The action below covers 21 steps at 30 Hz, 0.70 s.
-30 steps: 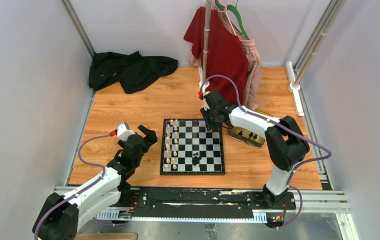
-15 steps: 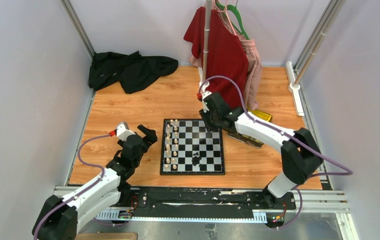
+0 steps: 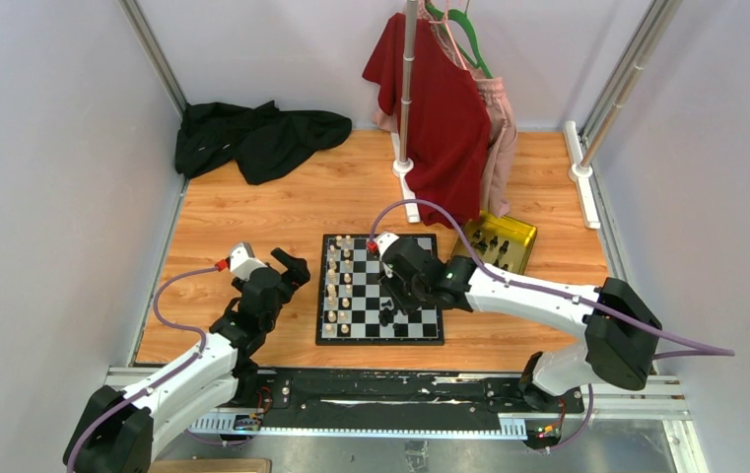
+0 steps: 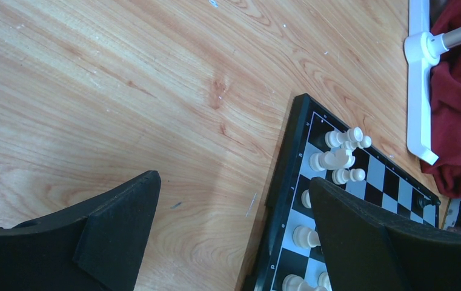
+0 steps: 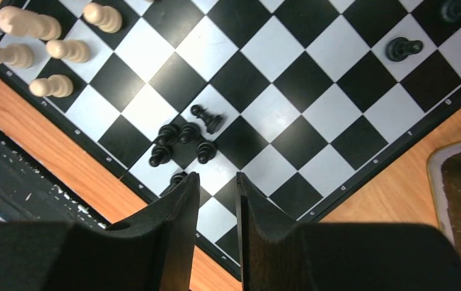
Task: Set up the chess pieces on the board
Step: Pick up the chess piece from the chessboard.
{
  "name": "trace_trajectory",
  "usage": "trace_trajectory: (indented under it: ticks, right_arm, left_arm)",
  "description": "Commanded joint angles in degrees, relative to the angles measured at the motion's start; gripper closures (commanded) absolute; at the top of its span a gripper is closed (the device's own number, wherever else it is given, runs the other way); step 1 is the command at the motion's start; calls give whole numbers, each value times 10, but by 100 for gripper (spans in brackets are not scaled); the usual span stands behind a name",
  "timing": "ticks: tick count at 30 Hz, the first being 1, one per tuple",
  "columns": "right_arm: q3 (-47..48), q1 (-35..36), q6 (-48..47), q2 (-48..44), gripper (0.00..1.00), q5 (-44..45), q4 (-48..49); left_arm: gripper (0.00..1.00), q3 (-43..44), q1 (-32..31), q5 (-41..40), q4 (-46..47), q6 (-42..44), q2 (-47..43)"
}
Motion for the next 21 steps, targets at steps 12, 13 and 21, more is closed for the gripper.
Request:
trace_trajectory:
  ticks: [12,13,21]
  right_arm:
    - [-30,37,35,8,67,2,19]
    - [-29,37,35,11,67,1,21]
    - [-17,36,27,40,67,-4,32]
  left_arm:
    - [0,-7,4,-9,5,2,-9]
    - [0,-7,4,-9,6,2,-9]
    - [0,-9,4,-13,5,1,-8]
